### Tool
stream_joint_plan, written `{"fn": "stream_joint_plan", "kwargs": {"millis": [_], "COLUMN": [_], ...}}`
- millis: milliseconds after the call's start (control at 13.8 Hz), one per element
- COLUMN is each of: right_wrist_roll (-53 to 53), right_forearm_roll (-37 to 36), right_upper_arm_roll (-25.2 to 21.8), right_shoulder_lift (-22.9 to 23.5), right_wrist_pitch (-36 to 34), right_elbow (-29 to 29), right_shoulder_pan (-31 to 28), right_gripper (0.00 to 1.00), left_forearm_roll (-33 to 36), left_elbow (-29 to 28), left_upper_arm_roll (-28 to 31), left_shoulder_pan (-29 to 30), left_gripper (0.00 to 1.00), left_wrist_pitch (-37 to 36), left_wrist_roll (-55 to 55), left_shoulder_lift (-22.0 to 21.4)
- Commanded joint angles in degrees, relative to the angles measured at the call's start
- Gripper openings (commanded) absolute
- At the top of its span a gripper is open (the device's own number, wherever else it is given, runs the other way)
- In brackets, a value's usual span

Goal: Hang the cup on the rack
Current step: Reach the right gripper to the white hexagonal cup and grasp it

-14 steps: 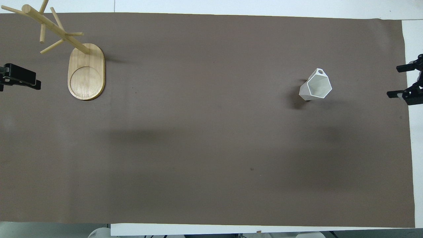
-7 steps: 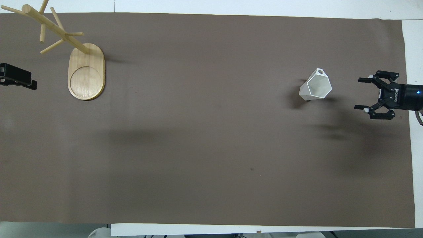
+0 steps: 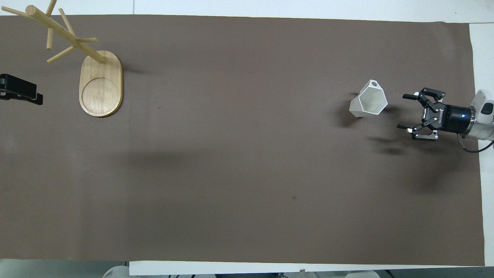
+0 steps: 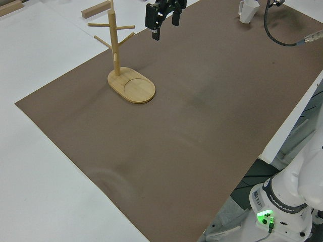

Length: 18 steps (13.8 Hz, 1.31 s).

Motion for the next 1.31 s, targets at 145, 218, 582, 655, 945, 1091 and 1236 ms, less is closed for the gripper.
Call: {"fn": "stream_joint_plan", "kwargs": {"millis": [145, 218, 582, 655, 945, 1091, 1236], "right_wrist_roll": [-2.36, -2.45, -2.54, -2.54, -3.85, -4.38, -4.38], "right_forearm_roll": [3.06, 3.06, 5.70, 5.79, 8.76, 9.56, 9.92], "right_upper_arm_roll": [0.66, 0.75, 0.75, 0.75, 0.75, 0.75, 0.75], "right_shoulder_lift": [3.48, 3.48, 3.74, 3.74, 5.94, 5.85, 5.94], "right_wrist_pitch": [0.42, 1.13, 3.24, 3.77, 4.21, 5.18, 5.18], "right_elbow": [1.46, 1.46, -0.03, -0.30, -0.30, -0.21, -0.12], "right_shoulder_pan": [1.81, 2.07, 4.80, 5.58, 7.25, 8.66, 9.19], "right_gripper": [1.00, 1.00, 1.00, 1.00, 1.00, 1.00, 1.00], "left_forearm_roll": [-0.40, -0.40, -0.49, -0.41, -0.49, -0.41, -0.49], "left_elbow": [-0.33, -0.33, -0.33, -0.33, -0.33, -0.33, -0.33], "left_upper_arm_roll": [-0.01, -0.01, -0.01, -0.01, -0.01, -0.01, -0.01], "left_shoulder_pan": [0.35, 0.35, 0.35, 0.35, 0.35, 0.35, 0.35], "left_gripper": [1.00, 1.00, 1.00, 1.00, 1.00, 1.00, 1.00], "left_wrist_pitch": [-0.55, -0.55, -0.55, -0.55, -0.55, -0.55, -0.55], "left_wrist_roll": [0.00, 0.00, 0.00, 0.00, 0.00, 0.00, 0.00], "left_shoulder_lift": [-0.56, -0.56, -0.56, -0.56, -0.56, -0.56, -0.56]}}
